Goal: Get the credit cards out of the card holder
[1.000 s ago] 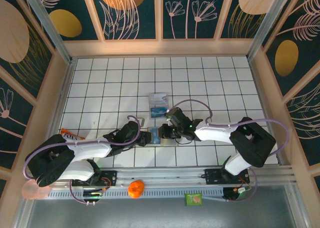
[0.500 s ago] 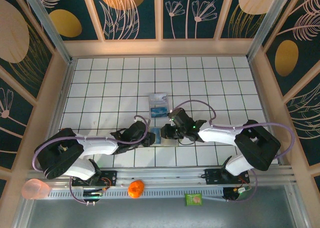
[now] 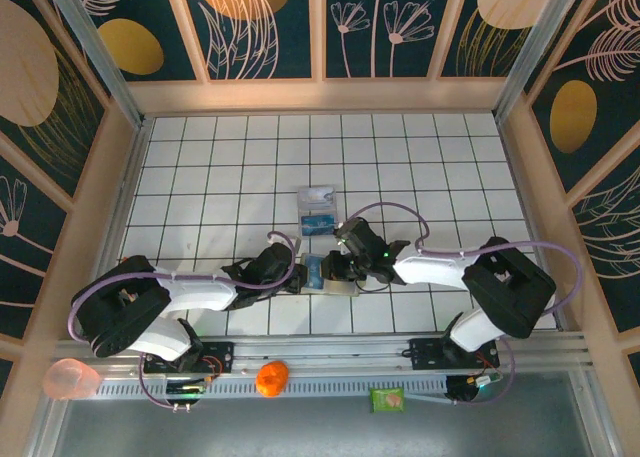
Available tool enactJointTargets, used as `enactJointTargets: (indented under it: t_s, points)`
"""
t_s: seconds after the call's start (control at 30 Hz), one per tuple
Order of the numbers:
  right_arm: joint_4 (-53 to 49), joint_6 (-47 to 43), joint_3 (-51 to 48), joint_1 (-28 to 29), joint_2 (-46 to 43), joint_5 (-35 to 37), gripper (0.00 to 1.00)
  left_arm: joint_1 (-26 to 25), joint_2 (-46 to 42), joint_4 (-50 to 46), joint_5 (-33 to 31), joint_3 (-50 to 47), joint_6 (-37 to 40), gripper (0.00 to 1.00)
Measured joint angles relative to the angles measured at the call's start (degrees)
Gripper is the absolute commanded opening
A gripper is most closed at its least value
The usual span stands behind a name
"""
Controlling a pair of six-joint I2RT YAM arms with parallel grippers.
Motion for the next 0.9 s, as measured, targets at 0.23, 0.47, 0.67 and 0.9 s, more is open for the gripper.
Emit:
enactJointTargets:
  t_s: [0.23,0.47,0.67,0.9]
  points:
    - [1.81,1.40,-1.14,0.00,1.33,-1.16,0.14,0.00,0.00,0.15,0.00,-0.02,-0.02,0.13]
    - [2.40,2.27,-1.14,-0.07,2.27,-1.18,0.14,0.00,0.00,0.15,0.00,-0.02,-0.02,0.13]
    - [2.40,3.32,-1.11,-0.11,2.51,-1.11,0.14,0.00,-0.02,0.15,0.00,-0.02,-0.02,0.13]
    - [3.15,5.07,-1.64,-0.46,2.43,-1.22,0.14,0.00,-0.02,0.15,0.00,-0.02,-0.22,0.11]
